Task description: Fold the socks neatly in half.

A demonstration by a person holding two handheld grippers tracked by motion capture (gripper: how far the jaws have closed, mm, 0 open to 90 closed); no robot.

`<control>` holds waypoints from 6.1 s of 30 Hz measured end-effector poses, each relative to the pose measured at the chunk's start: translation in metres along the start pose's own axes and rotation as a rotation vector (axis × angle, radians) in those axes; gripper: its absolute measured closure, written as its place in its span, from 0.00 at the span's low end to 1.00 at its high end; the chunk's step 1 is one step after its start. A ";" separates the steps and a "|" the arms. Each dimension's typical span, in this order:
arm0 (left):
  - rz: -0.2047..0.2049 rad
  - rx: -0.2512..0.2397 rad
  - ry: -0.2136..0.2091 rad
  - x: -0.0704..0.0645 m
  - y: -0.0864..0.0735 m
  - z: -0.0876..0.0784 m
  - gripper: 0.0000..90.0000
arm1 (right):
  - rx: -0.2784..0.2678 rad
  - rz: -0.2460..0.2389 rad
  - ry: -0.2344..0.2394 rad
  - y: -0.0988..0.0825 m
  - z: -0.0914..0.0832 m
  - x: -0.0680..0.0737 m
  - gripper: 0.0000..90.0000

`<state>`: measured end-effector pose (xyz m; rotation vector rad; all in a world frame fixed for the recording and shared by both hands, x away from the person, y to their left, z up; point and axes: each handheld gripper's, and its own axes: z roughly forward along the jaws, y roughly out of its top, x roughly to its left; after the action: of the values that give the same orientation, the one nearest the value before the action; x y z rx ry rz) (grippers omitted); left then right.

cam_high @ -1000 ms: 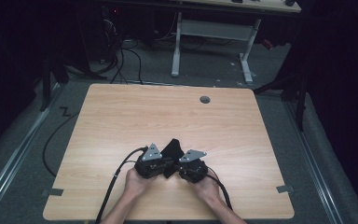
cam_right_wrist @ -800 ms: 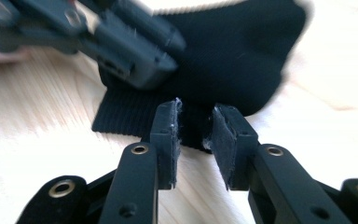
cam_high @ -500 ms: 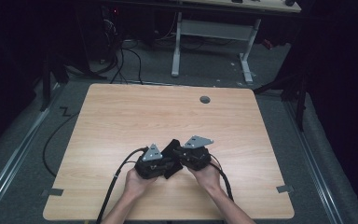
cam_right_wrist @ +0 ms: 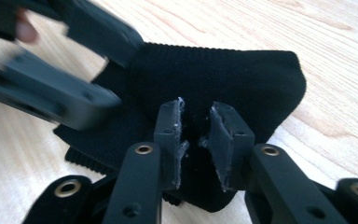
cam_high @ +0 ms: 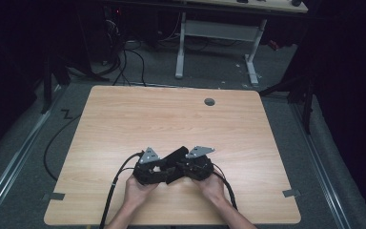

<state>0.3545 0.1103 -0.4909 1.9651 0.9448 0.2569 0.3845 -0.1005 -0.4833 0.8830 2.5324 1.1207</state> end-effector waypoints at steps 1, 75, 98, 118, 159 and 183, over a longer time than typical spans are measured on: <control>-0.006 0.003 0.003 0.000 -0.002 0.000 0.55 | -0.005 -0.001 0.002 0.000 -0.002 0.000 0.77; -0.061 -0.110 0.124 0.035 0.028 -0.016 0.39 | -0.150 0.167 -0.104 -0.007 -0.030 -0.042 0.72; -0.121 -0.169 0.209 0.048 0.025 -0.055 0.39 | -0.217 0.212 -0.131 -0.015 -0.064 -0.063 0.66; -0.156 -0.219 0.273 0.061 0.014 -0.094 0.39 | -0.262 0.260 -0.171 -0.028 -0.099 -0.080 0.65; -0.291 -0.184 0.463 0.093 -0.047 -0.129 0.37 | -0.234 0.431 -0.332 -0.096 -0.140 -0.128 0.63; -0.307 -0.051 0.582 0.114 -0.062 -0.098 0.37 | -0.112 0.470 -0.413 -0.113 -0.119 -0.145 0.57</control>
<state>0.3496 0.2720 -0.5065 1.6909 1.5750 0.6899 0.3984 -0.3187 -0.4894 1.5464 1.9615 1.0461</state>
